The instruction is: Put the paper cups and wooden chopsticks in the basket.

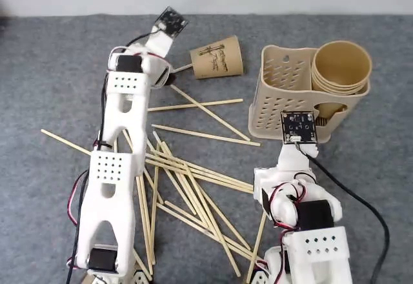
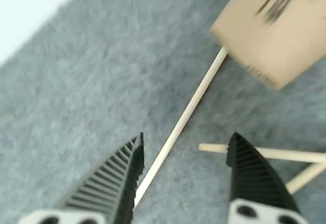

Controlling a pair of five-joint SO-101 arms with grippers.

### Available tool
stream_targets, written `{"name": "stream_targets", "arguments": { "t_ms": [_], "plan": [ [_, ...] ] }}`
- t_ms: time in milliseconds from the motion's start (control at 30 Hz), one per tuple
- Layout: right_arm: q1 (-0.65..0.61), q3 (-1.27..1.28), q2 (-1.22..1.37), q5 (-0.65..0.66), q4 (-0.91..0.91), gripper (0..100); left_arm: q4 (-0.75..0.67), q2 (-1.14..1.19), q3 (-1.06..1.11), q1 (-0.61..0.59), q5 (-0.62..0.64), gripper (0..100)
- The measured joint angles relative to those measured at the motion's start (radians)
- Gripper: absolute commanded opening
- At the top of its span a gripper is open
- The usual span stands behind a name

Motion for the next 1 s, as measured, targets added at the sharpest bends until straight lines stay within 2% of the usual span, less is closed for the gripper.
{"name": "stream_targets", "arguments": {
  "t_ms": [167,267,400,533,667,767,900,1000],
  "plan": [
    [0.0,0.0,0.0,0.0,0.0,0.8,0.058,-0.002,-0.144,0.061,0.015,35],
    [0.0,0.0,0.0,0.0,0.0,0.8,0.031,-0.002,-0.161,0.103,0.089,35],
    [0.0,0.0,0.0,0.0,0.0,0.8,-0.112,0.029,-0.163,0.127,0.215,32],
    [0.0,0.0,0.0,0.0,0.0,0.8,-0.345,0.118,-0.161,0.121,0.281,23],
    [0.0,0.0,0.0,0.0,0.0,0.8,-0.568,0.232,-0.161,0.114,0.287,15],
    [0.0,0.0,0.0,0.0,0.0,0.8,-0.677,0.292,-0.161,0.115,0.255,12],
    [0.0,0.0,0.0,0.0,0.0,0.8,-0.72,0.328,-0.161,0.115,0.207,11],
    [0.0,0.0,0.0,0.0,0.0,0.8,-0.681,0.33,-0.163,0.115,0.16,11]
  ]
}}
